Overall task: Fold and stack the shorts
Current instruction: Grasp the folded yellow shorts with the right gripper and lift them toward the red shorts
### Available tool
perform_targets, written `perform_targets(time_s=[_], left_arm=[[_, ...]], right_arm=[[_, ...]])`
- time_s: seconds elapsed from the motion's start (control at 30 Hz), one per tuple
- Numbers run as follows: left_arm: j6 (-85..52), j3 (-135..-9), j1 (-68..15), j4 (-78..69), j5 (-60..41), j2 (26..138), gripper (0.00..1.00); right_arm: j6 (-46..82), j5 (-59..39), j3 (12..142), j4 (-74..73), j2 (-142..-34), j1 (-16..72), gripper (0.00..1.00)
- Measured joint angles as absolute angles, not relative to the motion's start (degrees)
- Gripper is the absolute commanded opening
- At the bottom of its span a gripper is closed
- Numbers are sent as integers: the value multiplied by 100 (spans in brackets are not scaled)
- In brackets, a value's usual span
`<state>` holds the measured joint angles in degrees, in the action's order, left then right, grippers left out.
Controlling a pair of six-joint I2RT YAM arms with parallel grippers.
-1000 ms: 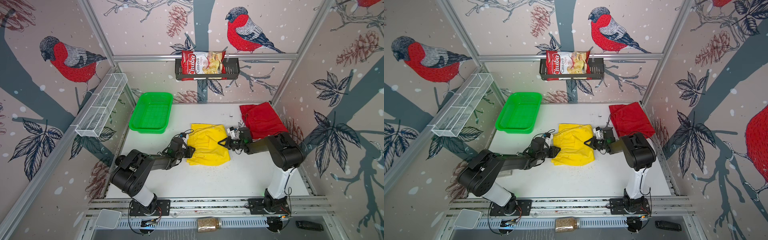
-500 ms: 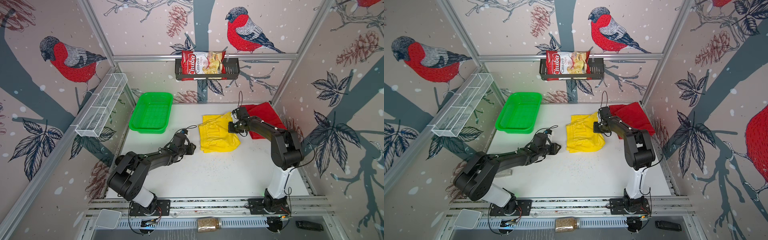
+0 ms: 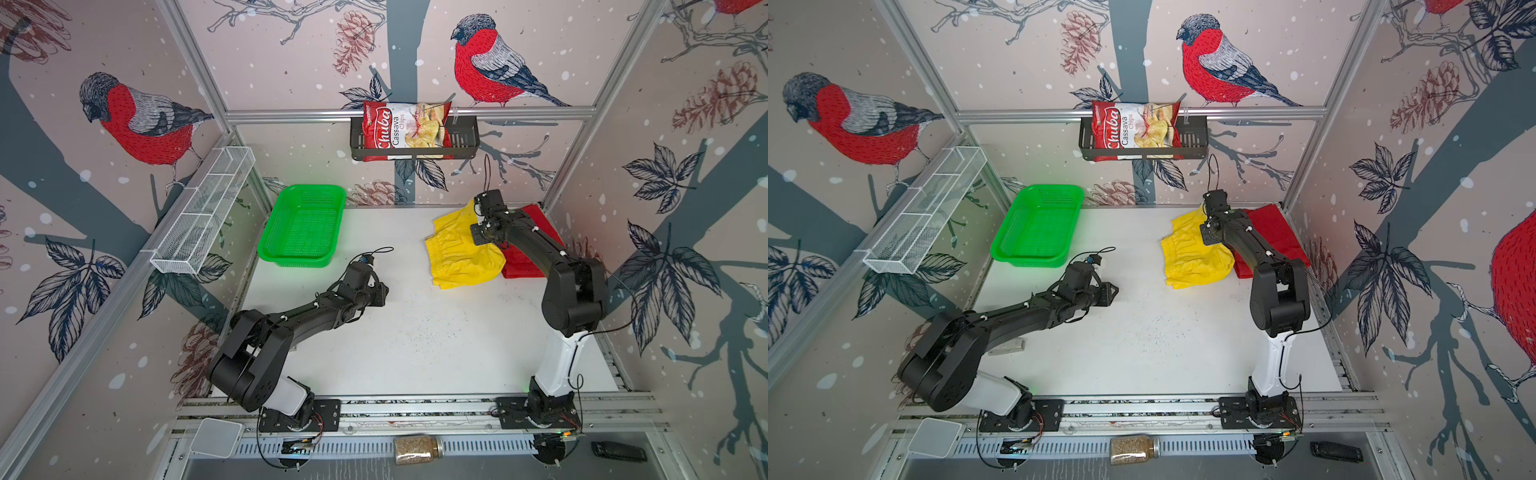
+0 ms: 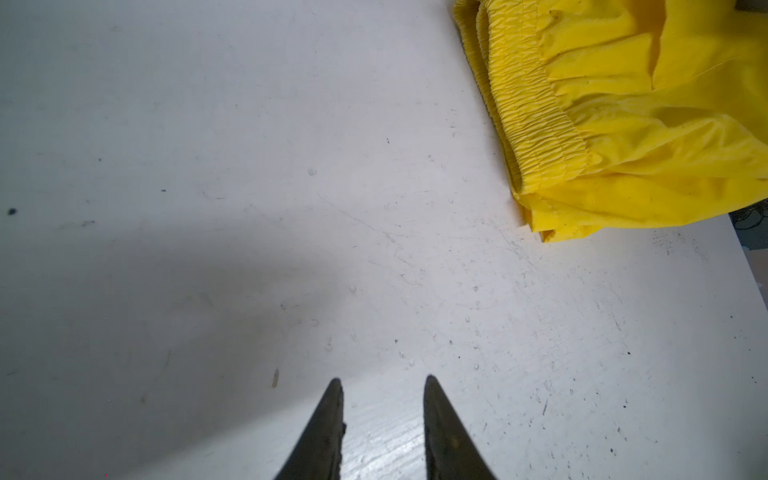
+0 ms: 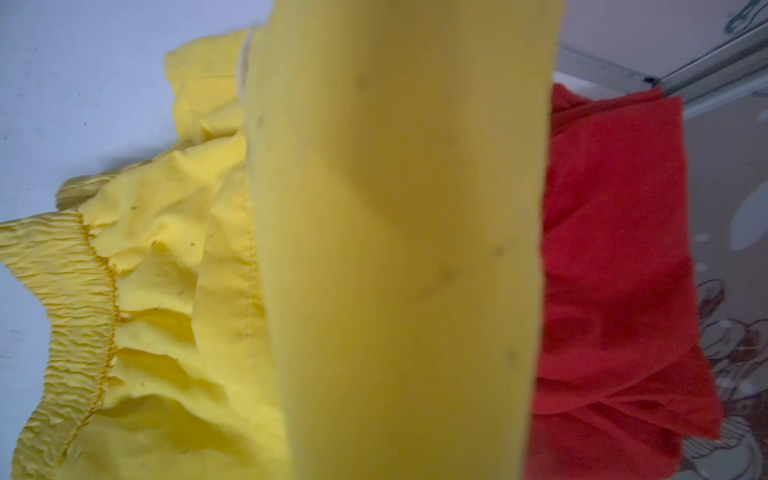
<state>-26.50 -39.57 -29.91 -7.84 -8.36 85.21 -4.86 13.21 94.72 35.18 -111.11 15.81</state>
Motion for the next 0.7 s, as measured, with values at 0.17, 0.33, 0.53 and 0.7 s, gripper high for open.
perform_targets(time_s=[0.17,0.33,0.53,0.7], left_arm=[[-2606,-4080,-2976,-628,-742,8523,33],[-2550,-4244,-2971,-552,-733,8582,33],[-2547,-4388,-2971,-458,-716,8611,33],[-2541,-4491,-2969,-329,-620,8628,33]], right_arm=[[-952,1347,9668,3518,-11006,1350,0],[-1363,1367,9859,3660,-10912,1170,0],[-1684,1319,10143,3846,-10735,1125,0],[-1973,1273,10506,4062,-10713,1107,0]])
